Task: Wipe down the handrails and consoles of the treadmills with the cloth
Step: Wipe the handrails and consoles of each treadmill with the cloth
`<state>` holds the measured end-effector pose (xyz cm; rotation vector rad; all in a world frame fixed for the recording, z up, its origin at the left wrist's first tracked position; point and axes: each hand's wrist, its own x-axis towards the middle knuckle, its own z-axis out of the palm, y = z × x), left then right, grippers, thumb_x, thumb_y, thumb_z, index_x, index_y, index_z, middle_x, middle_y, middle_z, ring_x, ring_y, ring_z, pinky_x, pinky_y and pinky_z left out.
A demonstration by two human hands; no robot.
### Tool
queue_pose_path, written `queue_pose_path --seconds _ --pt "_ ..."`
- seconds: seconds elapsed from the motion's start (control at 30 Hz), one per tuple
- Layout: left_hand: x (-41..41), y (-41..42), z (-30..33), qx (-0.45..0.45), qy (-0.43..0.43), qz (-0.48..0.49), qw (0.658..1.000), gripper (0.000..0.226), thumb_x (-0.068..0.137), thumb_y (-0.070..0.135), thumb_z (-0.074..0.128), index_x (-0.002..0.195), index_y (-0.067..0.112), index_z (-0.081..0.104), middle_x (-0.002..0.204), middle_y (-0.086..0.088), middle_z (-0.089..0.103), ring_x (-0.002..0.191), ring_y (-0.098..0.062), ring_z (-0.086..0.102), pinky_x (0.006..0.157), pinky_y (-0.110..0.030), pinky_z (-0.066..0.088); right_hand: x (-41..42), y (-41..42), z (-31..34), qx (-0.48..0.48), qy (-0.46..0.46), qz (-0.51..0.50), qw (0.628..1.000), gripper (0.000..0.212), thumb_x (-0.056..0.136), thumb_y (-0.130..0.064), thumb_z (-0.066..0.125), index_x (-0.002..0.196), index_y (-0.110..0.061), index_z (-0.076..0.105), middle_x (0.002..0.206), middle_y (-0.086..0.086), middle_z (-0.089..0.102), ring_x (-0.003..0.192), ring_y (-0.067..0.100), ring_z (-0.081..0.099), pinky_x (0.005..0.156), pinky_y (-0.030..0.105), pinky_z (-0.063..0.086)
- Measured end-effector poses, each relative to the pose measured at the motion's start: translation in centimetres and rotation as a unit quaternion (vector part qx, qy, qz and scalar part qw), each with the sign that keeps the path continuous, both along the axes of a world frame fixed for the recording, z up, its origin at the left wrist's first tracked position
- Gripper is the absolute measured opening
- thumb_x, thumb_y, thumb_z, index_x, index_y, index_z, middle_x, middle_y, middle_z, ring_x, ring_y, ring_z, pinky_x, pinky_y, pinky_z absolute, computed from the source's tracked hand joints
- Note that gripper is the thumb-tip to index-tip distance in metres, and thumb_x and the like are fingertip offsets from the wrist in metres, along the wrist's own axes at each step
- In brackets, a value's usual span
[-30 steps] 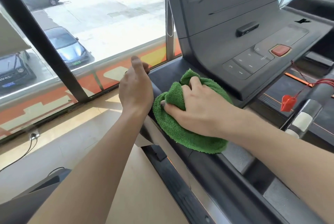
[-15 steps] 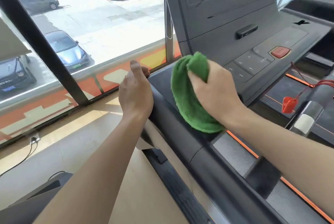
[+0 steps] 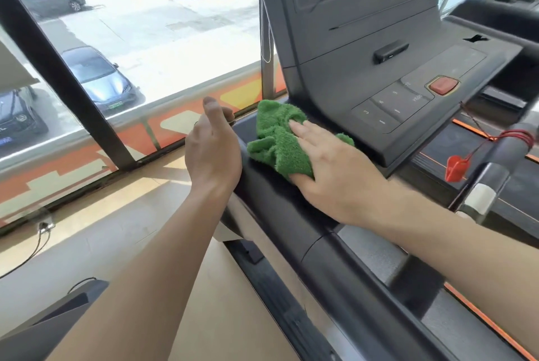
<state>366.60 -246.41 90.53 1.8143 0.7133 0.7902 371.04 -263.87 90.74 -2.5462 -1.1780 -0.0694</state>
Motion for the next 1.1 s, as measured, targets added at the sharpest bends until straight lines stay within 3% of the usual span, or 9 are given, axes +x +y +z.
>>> queue_pose_path --seconds 0.13,0.3,0.47,0.53,0.6,0.7,0.83,0.93,1.1 --pt "0.0 -0.1 0.1 0.012 0.005 -0.003 1.000 0.074 0.095 0.055 0.006 0.093 0.020 0.071 0.100 -0.001 0.071 0.103 -0.023 0.061 0.092 -0.035 0.042 1.3 1.2 0.5 -0.052 -0.069 -0.004 0.996 0.081 0.090 -0.056 0.023 0.155 -0.009 0.035 0.163 0.009 0.032 0.152 0.022 0.023 0.126 0.035 0.010" --pt "0.0 -0.1 0.2 0.017 0.018 0.004 1.000 0.074 0.099 0.053 0.007 0.095 0.018 0.072 0.100 -0.001 0.071 0.103 -0.024 0.060 0.085 -0.033 0.037 3.6 1.9 1.2 -0.130 -0.112 -0.023 0.985 0.069 0.104 -0.047 0.033 0.160 -0.010 0.017 0.168 0.004 0.014 0.155 0.015 0.006 0.126 0.036 0.001" --pt "0.0 -0.1 0.1 0.027 0.036 0.011 0.999 0.070 0.108 0.042 0.009 0.098 0.011 0.072 0.102 -0.005 0.070 0.099 -0.022 0.057 0.078 -0.018 0.034 1.5 -0.6 1.3 -0.023 -0.062 -0.047 0.997 0.058 0.100 -0.030 0.051 0.149 -0.001 0.040 0.158 0.011 0.037 0.150 0.022 0.025 0.122 0.029 0.014" --pt "-0.1 -0.1 0.1 0.035 0.042 0.009 0.998 0.071 0.109 0.039 0.009 0.099 0.006 0.071 0.102 -0.009 0.070 0.093 -0.020 0.054 0.069 -0.008 0.030 0.4 -1.0 1.5 0.030 -0.060 -0.065 0.996 0.042 0.097 -0.027 0.056 0.132 -0.003 0.056 0.138 0.012 0.055 0.134 0.027 0.044 0.108 0.027 0.027" --pt "-0.4 -0.3 0.3 0.040 0.038 -0.001 0.998 0.073 0.109 0.040 0.010 0.098 -0.003 0.069 0.102 -0.017 0.069 0.088 -0.022 0.053 0.073 -0.024 0.034 -0.7 -2.1 1.6 0.071 -0.038 -0.096 0.992 0.028 0.094 -0.030 0.057 0.111 -0.007 0.062 0.115 0.010 0.064 0.110 0.031 0.057 0.091 0.035 0.039" --pt "-0.6 -0.5 0.7 0.048 0.049 0.006 0.998 0.074 0.109 0.041 0.010 0.098 -0.005 0.067 0.097 -0.019 0.066 0.085 -0.025 0.050 0.077 -0.034 0.033 -3.4 -4.6 2.0 0.176 0.028 -0.107 0.978 0.035 0.085 -0.047 0.046 0.088 -0.016 0.061 0.088 0.004 0.067 0.082 0.031 0.060 0.073 0.040 0.047" --pt "-1.0 -1.4 1.2 0.091 0.080 0.030 0.992 0.055 0.107 0.035 0.014 0.109 0.005 0.059 0.110 -0.022 0.063 0.098 -0.033 0.052 0.096 -0.046 0.039 -7.4 -6.8 1.0 0.186 0.072 -0.050 0.979 0.031 0.086 -0.040 0.047 0.091 -0.015 0.063 0.088 -0.002 0.064 0.083 0.024 0.059 0.076 0.044 0.048" --pt "-2.4 -5.0 0.8 0.146 0.074 0.020 0.986 0.050 0.100 0.020 0.015 0.129 0.002 0.051 0.123 -0.027 0.056 0.109 -0.044 0.052 0.097 -0.052 0.037 -8.5 -9.3 0.3 0.143 0.065 -0.002 0.988 0.041 0.084 -0.044 0.040 0.093 -0.011 0.063 0.093 0.001 0.062 0.090 0.024 0.057 0.081 0.043 0.046" --pt "-5.0 -11.4 -0.4 0.240 0.115 -0.034 0.963 0.059 0.103 0.042 0.009 0.144 0.021 0.046 0.151 -0.002 0.047 0.145 -0.024 0.031 0.123 -0.047 0.014 -7.6 -13.7 -1.6 0.153 0.155 -0.042 0.975 0.035 0.087 -0.046 0.042 0.074 -0.015 0.054 0.071 -0.001 0.057 0.070 0.021 0.055 0.068 0.043 0.046"
